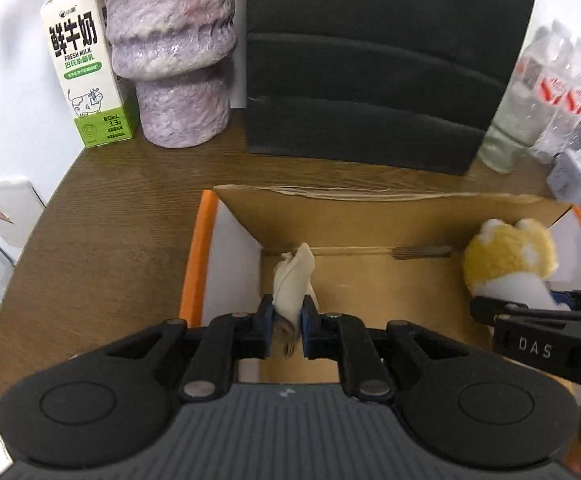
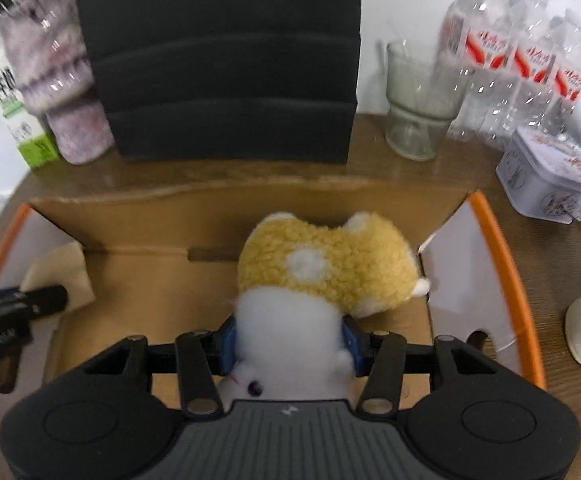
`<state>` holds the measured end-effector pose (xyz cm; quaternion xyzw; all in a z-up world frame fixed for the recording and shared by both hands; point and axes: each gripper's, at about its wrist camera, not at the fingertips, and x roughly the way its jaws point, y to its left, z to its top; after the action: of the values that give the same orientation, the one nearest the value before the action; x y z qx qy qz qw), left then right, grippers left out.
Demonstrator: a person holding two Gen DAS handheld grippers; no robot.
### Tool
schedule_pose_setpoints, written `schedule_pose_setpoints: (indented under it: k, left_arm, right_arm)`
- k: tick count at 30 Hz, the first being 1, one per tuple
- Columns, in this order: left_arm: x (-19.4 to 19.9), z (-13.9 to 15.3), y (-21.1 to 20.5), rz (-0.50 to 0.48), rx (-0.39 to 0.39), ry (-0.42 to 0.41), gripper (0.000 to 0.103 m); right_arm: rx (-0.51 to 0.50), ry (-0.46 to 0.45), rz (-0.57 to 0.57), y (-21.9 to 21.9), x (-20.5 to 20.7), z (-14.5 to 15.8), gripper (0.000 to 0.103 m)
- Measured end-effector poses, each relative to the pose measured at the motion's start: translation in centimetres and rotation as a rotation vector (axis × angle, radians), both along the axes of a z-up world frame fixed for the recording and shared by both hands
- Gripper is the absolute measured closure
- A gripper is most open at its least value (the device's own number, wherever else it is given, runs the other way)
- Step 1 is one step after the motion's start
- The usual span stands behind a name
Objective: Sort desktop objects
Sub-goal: 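Carry the beige pad and plush toy into the cardboard box and release both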
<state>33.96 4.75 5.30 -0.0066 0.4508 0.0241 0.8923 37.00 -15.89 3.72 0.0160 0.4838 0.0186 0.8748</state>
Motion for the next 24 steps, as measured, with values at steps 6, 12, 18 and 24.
schedule_pose_setpoints:
  k: [6, 12, 18, 24]
  left_arm:
    - [0.6, -0.3, -0.9, -0.051, 0.034, -0.013, 0.060]
    - [-1.6, 4.4, -1.1, -0.105, 0.003, -0.106, 0.031]
    - [-7.0, 11.1, 0.3, -0.059, 0.001, -0.191, 0.004]
    - [-18.8, 10.3, 1.1, -0.002, -0.085, -0.278, 0.000]
  right_arm:
    - [-0.024, 0.009, -0.043, -0.4, 0.5, -1.1, 0.044]
    - [0.105, -0.016, -0.058, -2.2, -0.8, 2.5, 0.032]
    - [0.094, -0.164, -0.049, -3.8, -6.1, 10.3, 0.017]
    - [0.090, -0.322, 0.095, -4.0, -18.4, 10.3, 0.004]
